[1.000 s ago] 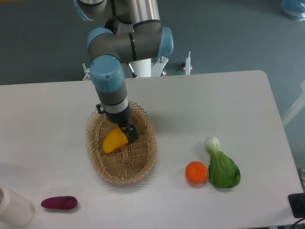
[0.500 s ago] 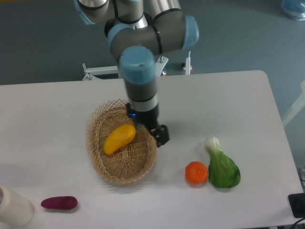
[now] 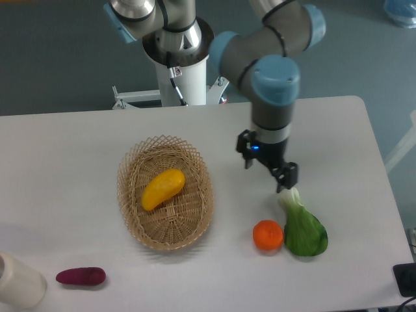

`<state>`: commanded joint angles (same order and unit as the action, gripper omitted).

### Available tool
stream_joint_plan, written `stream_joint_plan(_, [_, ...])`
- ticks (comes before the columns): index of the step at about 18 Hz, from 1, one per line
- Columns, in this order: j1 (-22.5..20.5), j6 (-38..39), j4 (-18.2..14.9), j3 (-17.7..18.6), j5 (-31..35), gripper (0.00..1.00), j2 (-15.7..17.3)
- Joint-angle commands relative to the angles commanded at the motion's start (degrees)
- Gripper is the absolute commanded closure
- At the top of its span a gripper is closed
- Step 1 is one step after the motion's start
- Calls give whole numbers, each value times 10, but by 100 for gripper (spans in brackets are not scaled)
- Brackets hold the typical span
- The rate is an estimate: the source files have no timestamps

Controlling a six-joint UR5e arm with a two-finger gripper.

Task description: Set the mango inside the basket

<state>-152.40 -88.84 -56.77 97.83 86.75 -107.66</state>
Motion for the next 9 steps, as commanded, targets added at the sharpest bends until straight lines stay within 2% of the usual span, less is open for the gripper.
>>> stream_joint_plan(5, [-18,-44,-4,-11,-2,0,-8])
stream_joint_plan(9, [-17,-45,-15,-26,4,0,-11])
